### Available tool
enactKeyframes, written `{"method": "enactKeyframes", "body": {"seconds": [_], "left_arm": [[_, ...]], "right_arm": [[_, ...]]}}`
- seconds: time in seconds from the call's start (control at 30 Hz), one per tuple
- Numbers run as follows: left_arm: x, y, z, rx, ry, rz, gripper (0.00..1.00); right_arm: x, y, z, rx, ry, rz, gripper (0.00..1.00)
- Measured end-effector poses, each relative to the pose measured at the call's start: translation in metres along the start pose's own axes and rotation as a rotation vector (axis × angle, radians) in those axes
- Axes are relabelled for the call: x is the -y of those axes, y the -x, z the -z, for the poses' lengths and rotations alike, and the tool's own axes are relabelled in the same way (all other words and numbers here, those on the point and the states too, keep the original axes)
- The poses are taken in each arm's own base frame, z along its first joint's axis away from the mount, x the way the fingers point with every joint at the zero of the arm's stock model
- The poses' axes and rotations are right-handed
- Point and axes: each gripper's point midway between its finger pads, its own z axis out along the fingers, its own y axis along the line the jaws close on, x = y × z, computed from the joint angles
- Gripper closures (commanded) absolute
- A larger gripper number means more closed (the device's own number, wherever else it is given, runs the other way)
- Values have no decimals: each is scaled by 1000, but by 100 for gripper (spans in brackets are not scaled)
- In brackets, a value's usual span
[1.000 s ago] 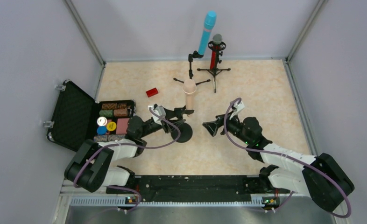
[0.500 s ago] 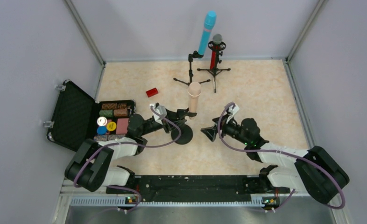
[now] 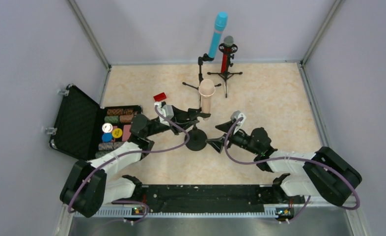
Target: Attach the microphones to the stand
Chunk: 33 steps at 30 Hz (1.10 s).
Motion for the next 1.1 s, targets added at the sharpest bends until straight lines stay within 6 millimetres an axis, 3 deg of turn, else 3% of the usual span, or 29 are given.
{"method": "enactKeyframes", "body": {"seconds": [0.43,0.57,0.87,1.1], "left_arm": [[18,28,-14,19,-61,12,100],[23,47,-22,48,-85,-1,100],[32,97,-39,134,-120,-15,100],[33,116,-44,159,-119,43,100]], "right_arm": [[-4,1,-18,20,40,28,15],[-9,3,-25,32,64,38,19],[-21,-13,-33,14,115,40,24],[-22,-7,-39,42,109,69,25]]}}
